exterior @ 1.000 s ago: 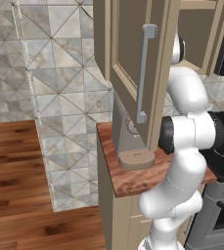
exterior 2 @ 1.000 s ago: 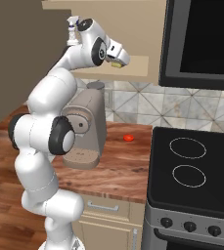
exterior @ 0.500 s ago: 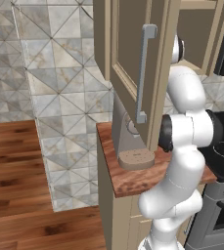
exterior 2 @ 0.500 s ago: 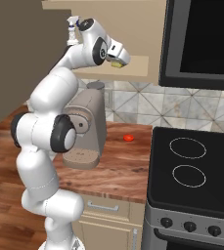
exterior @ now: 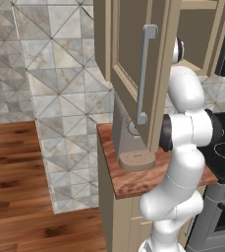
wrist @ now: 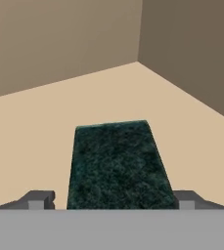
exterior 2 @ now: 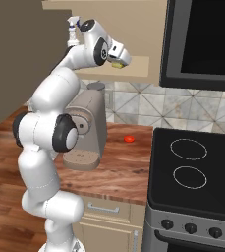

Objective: Pick the spray and sponge from the cabinet and place them on the counter.

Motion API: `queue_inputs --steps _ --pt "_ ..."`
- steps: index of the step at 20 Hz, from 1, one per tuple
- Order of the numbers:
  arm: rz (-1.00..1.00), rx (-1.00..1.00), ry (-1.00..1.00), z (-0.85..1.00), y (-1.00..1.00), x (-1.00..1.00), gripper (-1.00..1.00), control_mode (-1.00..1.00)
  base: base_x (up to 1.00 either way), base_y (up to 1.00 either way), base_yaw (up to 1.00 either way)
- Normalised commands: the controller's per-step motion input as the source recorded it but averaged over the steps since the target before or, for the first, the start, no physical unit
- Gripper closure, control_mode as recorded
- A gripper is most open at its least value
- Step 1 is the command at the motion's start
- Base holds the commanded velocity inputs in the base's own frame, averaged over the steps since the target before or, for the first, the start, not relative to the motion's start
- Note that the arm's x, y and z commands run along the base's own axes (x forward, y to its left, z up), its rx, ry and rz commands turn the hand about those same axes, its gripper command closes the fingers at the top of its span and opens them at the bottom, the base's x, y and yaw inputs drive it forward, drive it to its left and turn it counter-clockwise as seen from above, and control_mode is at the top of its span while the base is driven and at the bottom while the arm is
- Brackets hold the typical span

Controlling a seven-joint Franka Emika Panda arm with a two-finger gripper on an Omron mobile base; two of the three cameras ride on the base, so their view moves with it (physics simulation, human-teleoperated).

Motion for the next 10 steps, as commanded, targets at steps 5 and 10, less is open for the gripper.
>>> queue_inputs --steps 5,10 --pt "0.00 0.00 0.00 -0.09 0.00 0.09 1.00 -1.00 0.00 0.00 0.00" --pt "0.00 0.00 0.00 -0.10 0.00 0.12 1.00 -1.00 0.00 0.00 0.00"
